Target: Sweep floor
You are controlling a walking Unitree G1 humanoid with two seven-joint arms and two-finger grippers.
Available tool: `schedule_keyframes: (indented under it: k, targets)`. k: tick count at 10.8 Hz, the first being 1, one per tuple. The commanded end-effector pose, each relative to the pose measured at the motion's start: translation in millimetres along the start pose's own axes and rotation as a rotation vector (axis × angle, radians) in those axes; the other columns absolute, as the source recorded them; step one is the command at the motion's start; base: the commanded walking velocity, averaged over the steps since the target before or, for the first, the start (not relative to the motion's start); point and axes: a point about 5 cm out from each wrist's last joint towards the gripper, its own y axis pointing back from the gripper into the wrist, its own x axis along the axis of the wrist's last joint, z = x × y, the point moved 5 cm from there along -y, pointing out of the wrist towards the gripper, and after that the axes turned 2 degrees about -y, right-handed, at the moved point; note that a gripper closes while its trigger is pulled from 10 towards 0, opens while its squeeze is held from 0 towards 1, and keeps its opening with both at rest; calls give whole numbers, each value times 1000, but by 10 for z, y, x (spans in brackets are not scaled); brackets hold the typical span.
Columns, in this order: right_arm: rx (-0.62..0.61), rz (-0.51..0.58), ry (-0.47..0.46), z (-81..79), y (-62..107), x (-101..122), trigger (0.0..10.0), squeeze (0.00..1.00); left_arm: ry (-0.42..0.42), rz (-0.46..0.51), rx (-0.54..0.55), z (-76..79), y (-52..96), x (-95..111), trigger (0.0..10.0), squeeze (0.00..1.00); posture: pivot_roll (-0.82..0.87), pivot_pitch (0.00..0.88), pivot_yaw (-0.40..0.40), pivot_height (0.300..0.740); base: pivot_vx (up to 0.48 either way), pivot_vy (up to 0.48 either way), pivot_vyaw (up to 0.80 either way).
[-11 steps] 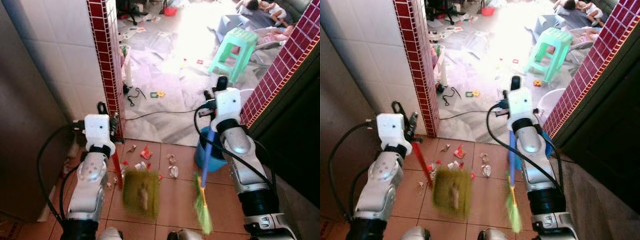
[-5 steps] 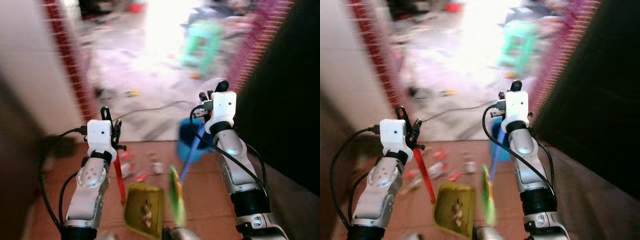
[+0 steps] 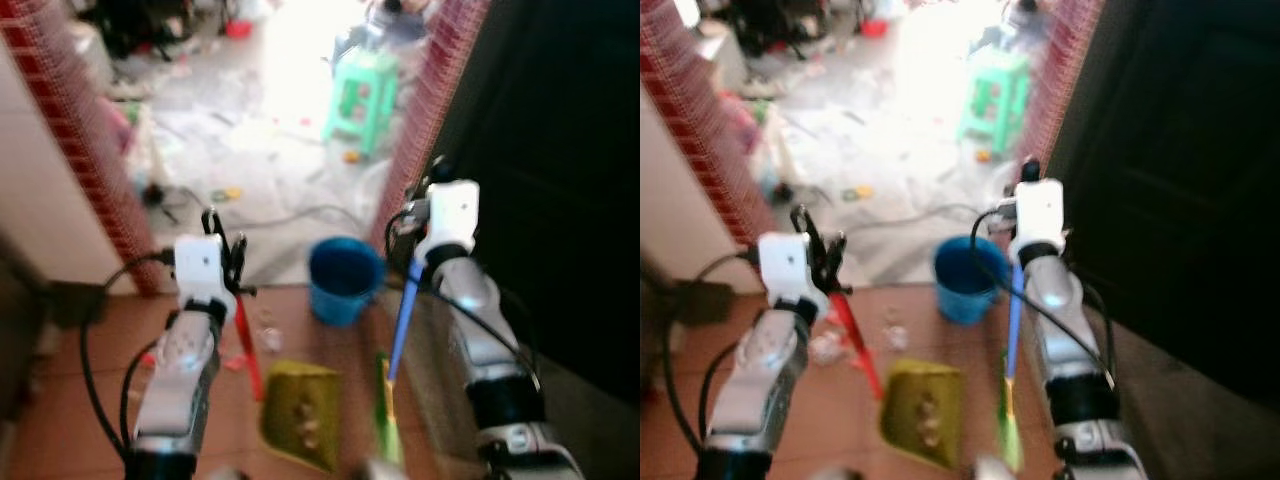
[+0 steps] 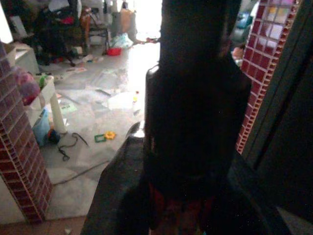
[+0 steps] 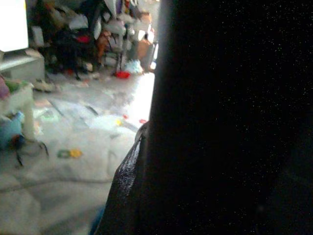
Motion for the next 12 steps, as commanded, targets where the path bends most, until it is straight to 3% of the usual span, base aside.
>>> schedule_keyframes:
  k: [1, 5, 7, 12]
  targets:
    - [-17, 32, 9, 79, -8, 79, 10000, 0, 17, 55, -5, 34, -14, 150, 10000, 0, -65, 0, -34, 740, 0, 0, 0]
    - [-12, 28, 21, 95, -14, 68, 10000, 0, 29, 83, 77, -156, -31, 229, 10000, 0, -66, 0, -38, 740, 0, 0, 0]
    - [-14, 23, 28, 120, -15, 49, 10000, 0, 71, 159, 174, -379, -58, 489, 10000, 0, -66, 0, -41, 740, 0, 0, 0]
    - [-7, 21, 36, 103, -31, 35, 10000, 0, 96, 308, 265, -663, -103, 1065, 10000, 0, -60, 0, -47, 740, 0, 0, 0]
